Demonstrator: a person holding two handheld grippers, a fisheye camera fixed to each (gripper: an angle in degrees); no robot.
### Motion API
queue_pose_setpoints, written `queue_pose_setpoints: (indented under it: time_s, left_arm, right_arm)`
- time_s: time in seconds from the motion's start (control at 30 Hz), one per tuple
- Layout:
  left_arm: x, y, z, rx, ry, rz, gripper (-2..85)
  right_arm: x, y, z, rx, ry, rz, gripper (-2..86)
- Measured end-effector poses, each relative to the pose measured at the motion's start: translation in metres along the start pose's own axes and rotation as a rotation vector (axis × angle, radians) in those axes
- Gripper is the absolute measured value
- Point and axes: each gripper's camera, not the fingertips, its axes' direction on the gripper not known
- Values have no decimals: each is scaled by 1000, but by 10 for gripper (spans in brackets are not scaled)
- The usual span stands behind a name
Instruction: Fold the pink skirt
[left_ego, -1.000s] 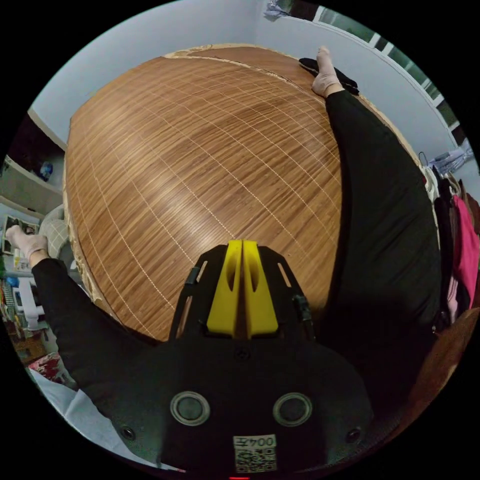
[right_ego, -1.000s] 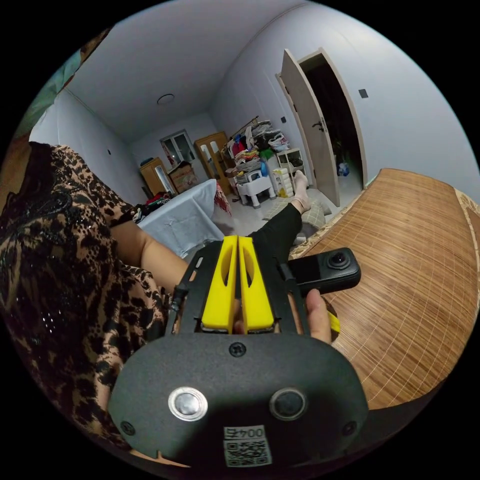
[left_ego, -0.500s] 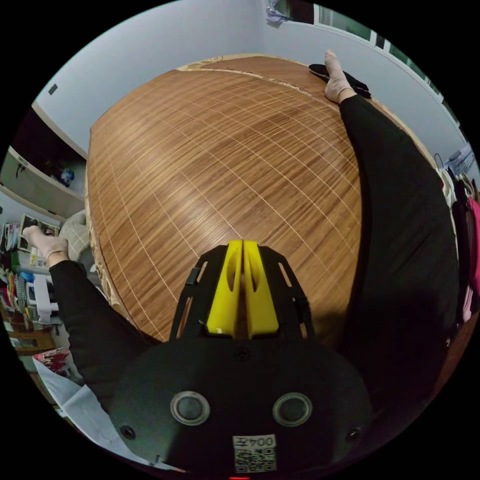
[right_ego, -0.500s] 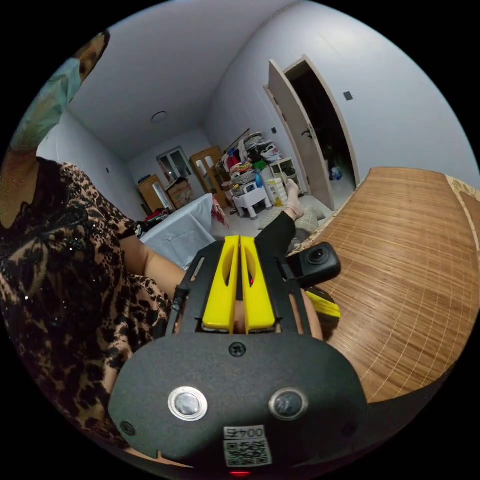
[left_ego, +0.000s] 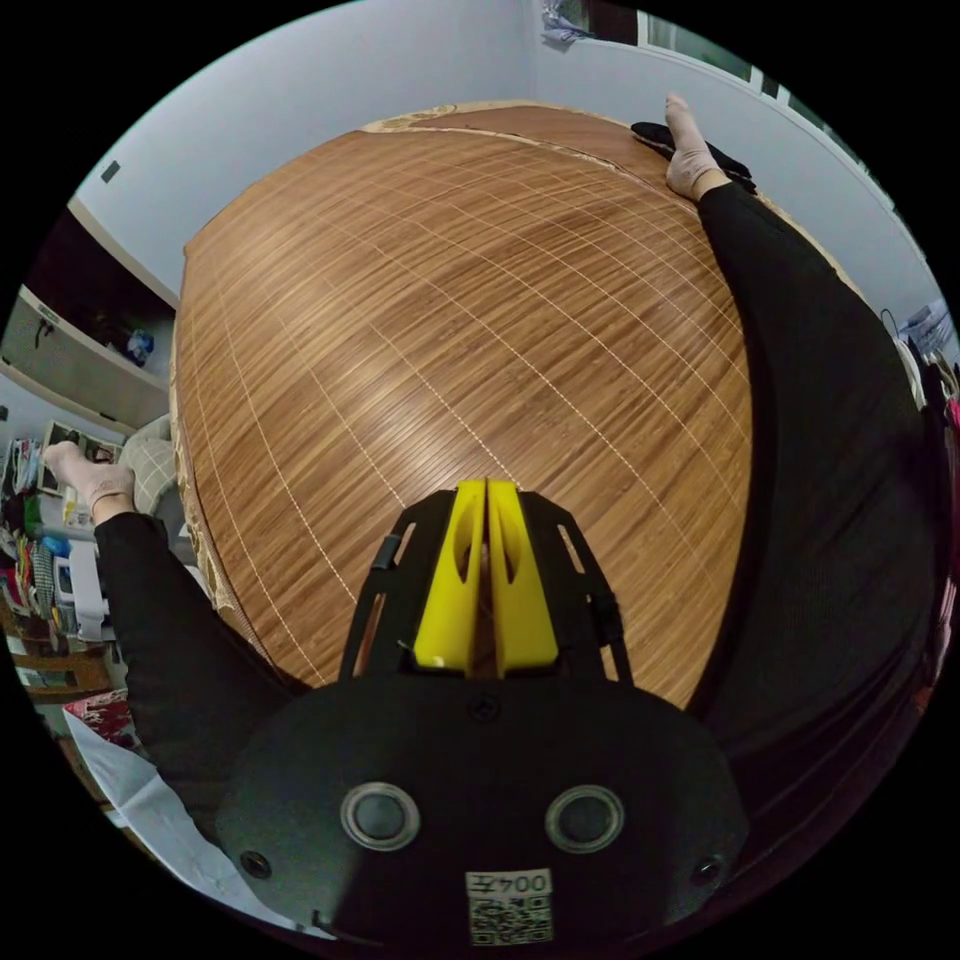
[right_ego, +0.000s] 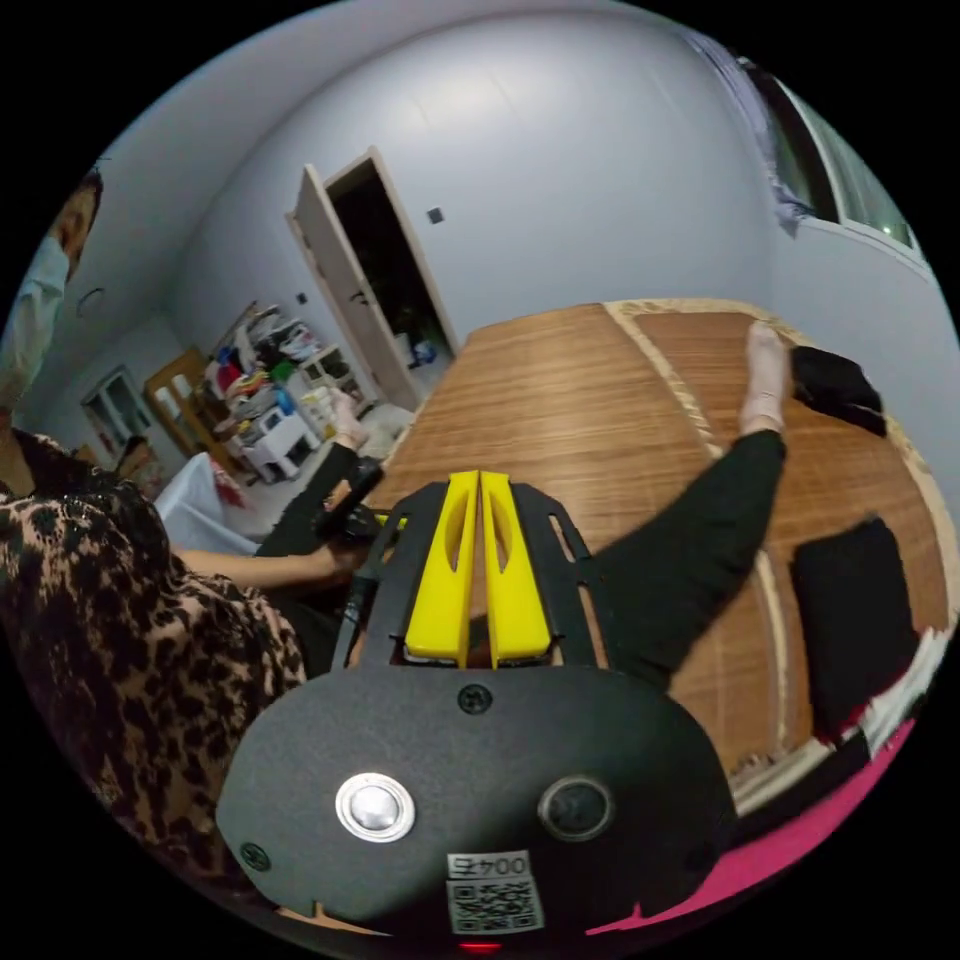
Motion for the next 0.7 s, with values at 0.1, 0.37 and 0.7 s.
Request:
queue_pose_setpoints:
  time_s: [0.1,0.37,0.7]
  left_arm:
    - [0,2,-1,3,-5,0,1]
    - [-6,9,-1,16,-15,1,1]
    - [-27,17,1,28,4,-13,1]
  right_arm:
    - [17,12,-42,-68,176,66,33]
    - [54,55,-160,-296,610,322,115]
    - [47,86,-226,-426,824,442,158]
